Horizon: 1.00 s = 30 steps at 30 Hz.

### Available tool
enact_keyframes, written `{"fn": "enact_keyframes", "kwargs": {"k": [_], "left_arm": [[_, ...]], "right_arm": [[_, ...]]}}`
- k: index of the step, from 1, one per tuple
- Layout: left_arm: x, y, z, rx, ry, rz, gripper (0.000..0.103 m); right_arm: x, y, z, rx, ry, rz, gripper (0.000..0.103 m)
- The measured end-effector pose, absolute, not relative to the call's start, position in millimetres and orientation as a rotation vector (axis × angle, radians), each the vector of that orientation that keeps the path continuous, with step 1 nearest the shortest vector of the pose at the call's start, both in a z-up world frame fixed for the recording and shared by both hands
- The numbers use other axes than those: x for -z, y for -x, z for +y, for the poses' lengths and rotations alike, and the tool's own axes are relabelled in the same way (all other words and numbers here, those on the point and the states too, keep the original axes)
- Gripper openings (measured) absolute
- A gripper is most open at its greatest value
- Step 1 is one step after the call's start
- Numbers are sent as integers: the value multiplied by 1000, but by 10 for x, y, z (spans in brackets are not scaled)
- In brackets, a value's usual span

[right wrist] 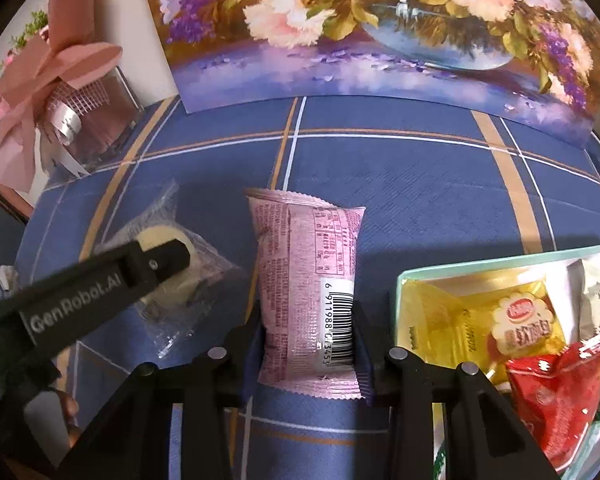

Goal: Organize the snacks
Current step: 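Grasp the clear-wrapped bun with the left tool while the right tool grasps the pink packet, then carry the wrapped bun and pink packet over the tray with both tools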

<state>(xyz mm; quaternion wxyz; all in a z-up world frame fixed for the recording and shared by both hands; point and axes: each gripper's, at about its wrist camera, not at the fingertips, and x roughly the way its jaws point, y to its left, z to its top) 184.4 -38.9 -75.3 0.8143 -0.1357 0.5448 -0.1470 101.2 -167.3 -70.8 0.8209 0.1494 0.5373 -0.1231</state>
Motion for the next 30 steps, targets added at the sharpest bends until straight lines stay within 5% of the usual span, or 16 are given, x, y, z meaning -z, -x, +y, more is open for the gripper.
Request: {"fn": "enact_keyframes", "kwargs": {"k": [30], "left_arm": [[-54,-479,-373,442,235,1016,55]], "right_arm": [[-166,296,-1717,335,-401,1074,41]]}}
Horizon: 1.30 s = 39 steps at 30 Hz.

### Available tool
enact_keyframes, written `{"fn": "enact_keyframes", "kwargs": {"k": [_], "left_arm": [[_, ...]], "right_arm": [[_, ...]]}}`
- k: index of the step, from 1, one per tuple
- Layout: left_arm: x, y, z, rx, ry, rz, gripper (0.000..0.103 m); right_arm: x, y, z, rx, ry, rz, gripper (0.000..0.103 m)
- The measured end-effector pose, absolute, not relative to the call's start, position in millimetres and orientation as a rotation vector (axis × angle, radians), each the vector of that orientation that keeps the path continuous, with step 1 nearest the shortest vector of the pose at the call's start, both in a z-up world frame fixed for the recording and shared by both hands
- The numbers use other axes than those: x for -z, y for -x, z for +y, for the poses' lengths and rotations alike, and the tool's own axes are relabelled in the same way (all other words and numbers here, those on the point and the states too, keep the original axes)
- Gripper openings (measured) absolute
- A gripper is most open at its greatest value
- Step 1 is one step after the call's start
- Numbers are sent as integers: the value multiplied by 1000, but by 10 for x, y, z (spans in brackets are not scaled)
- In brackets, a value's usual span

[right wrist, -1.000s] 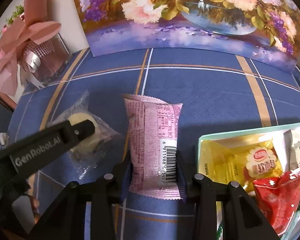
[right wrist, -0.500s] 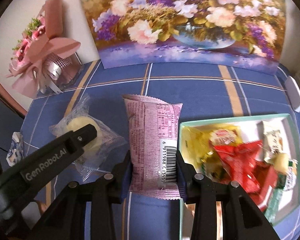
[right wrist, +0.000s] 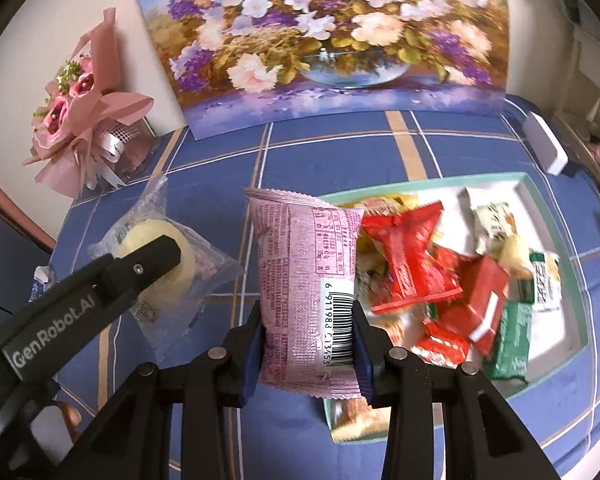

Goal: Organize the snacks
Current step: 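Carry the wrapped bun and pink packet over the tray with both tools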

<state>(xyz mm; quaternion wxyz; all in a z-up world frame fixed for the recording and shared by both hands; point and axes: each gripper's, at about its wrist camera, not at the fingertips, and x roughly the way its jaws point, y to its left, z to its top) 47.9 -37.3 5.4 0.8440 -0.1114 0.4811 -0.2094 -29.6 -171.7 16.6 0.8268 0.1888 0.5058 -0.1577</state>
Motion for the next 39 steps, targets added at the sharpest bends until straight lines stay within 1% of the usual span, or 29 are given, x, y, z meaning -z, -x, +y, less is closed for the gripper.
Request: {"fn": "enact_keyframes", "kwargs": {"k": [13,21,28,36,39], "left_arm": [[-56,-238,-686,513,141,1026,55],[-6,-156,-928,562,97,1056,55],[29,36,-1309,649,16,1081,55],[136,219,-1631,706,-79,1104,55],[180,211,-1656,714,-73,1120,55]], "right_arm": [[-148,546,-1956,372,-486,1079,41],[-102,755,-2512,519,-580,1074,41],[15,988,-2923,621,-682,1089,41],[88,1072,-3001,667,-705,1114,42],[98,1102,-2999,678,-711,1120,42]]}}
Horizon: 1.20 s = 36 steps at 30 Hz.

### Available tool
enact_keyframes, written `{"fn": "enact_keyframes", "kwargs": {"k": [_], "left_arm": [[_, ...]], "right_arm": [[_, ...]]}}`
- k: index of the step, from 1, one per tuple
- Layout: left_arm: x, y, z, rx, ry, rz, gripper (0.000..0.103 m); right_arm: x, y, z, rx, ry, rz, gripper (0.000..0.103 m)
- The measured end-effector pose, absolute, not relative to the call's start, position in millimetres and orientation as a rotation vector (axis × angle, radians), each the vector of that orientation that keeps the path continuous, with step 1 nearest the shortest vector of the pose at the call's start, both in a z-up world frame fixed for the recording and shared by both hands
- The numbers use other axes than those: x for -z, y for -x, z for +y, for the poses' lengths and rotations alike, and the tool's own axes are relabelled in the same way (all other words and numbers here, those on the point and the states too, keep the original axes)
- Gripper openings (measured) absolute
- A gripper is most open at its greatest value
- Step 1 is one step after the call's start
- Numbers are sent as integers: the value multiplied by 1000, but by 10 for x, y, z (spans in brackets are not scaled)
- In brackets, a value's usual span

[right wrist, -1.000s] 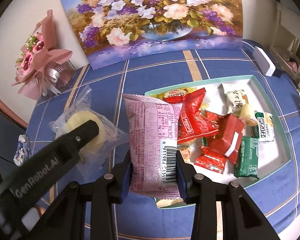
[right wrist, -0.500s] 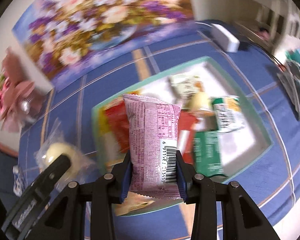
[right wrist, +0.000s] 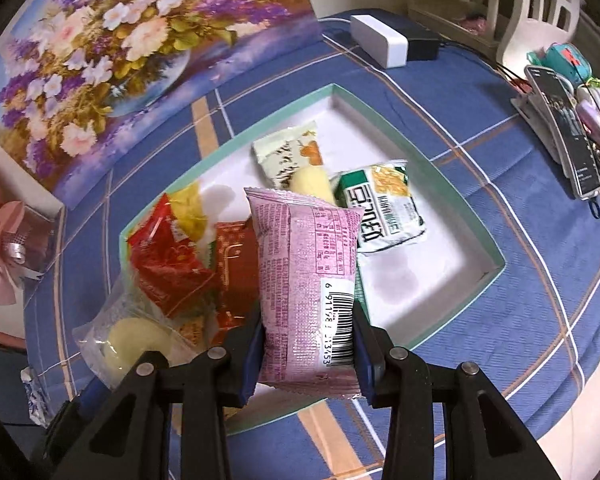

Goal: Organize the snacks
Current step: 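Carry the wrapped bun and pink packet over the tray with both tools, then open both tools to drop the bun and pink packet into the tray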

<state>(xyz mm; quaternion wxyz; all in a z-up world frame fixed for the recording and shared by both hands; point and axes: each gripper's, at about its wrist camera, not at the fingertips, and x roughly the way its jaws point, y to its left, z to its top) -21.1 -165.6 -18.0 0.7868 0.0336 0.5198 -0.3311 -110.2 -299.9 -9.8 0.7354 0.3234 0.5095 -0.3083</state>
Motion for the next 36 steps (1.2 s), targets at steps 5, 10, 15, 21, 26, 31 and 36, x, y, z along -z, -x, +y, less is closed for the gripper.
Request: {"fn": "enact_keyframes", "kwargs": {"k": [5,10,15,21,26,31,36], "left_arm": [[231,186,-1665,719,-60,1135,55],[254,168,-1651,723,-39,1159,55],[244,155,-1619,734,0,1176,59],[168,145,-1569,744,28,1170,60],[90,118,-1491,727,44,1152,60],[8,75,-1381,675,53,1116,60],[5,-24,-1247,574,54,1095,61]], "right_arm": [[115,1101,-2998,679,-713,1125,42],[115,1102,-3005,679,-718,1125,42],[104,1106,-3010,679,-720,1120,42],[95,1103,-2999,673,-717,1121,42],[86,1083,-2979,669,-710,1123,42],[69,1064,-2959,664,-698,1124,42],[41,977,-2861,635,-658,1134,43]]}}
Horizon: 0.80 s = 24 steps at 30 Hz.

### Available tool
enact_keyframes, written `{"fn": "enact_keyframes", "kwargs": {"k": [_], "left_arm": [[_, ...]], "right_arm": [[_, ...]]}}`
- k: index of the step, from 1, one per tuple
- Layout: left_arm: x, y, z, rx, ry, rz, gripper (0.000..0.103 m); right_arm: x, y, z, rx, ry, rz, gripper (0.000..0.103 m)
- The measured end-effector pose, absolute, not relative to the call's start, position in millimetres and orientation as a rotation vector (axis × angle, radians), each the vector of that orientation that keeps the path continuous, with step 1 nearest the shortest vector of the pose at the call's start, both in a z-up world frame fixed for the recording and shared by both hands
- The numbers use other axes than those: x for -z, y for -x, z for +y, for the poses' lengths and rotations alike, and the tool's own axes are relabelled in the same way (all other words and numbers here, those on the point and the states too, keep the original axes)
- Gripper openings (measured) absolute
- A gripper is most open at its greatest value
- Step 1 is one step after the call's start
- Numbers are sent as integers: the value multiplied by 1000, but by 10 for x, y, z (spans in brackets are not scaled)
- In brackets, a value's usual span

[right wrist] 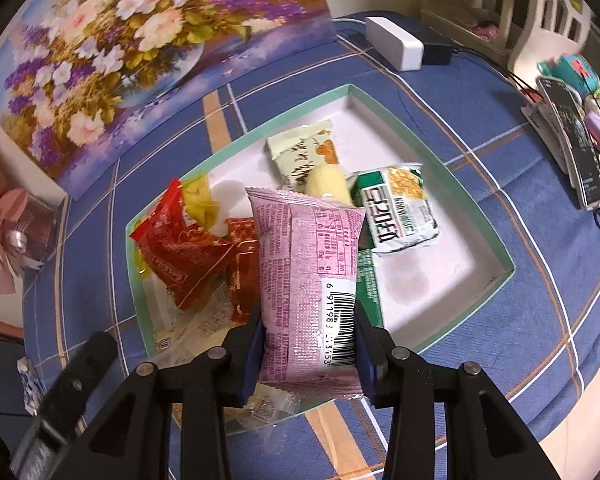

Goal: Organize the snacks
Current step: 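Open both tools to drop the bun and pink packet into the tray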

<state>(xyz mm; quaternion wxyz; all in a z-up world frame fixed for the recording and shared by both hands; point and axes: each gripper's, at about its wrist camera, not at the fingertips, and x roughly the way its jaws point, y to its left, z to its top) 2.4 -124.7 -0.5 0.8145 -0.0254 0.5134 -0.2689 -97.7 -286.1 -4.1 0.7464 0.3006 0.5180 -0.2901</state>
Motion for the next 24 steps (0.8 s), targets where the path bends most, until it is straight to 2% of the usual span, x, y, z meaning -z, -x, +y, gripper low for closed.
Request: {"fn": "enact_keyframes", "kwargs": {"k": [3,7,10,12,15,21,23,24], "left_arm": [[33,-77,-1188,540,66,1105,70],[37,-95,-1152,517,58,1100,73],[46,-97,-1149,505,49,1098,74],[64,-105,-1147,489,41,1099,75],[91,-129,-1124,453,27,1098,95],[150,-204,-1033,334,-9,1068,95],[182,-240,-988,300,-9,1070,98],[195,-260,-966,286,-6,1071,103]], "right_arm": [[33,930,-2809,623,-636,1142,43],[32,911,-2795,625,-622,1149,45],[24,908,-2789,636,-613,1149,56],[17,907,-2788,640,-610,1146,68],[21,890,-2773,640,-596,1151,73],[-9,835,-2703,637,-523,1147,95],[-27,818,-2680,636,-501,1141,103],[-39,807,-2661,634,-484,1136,103]]}}
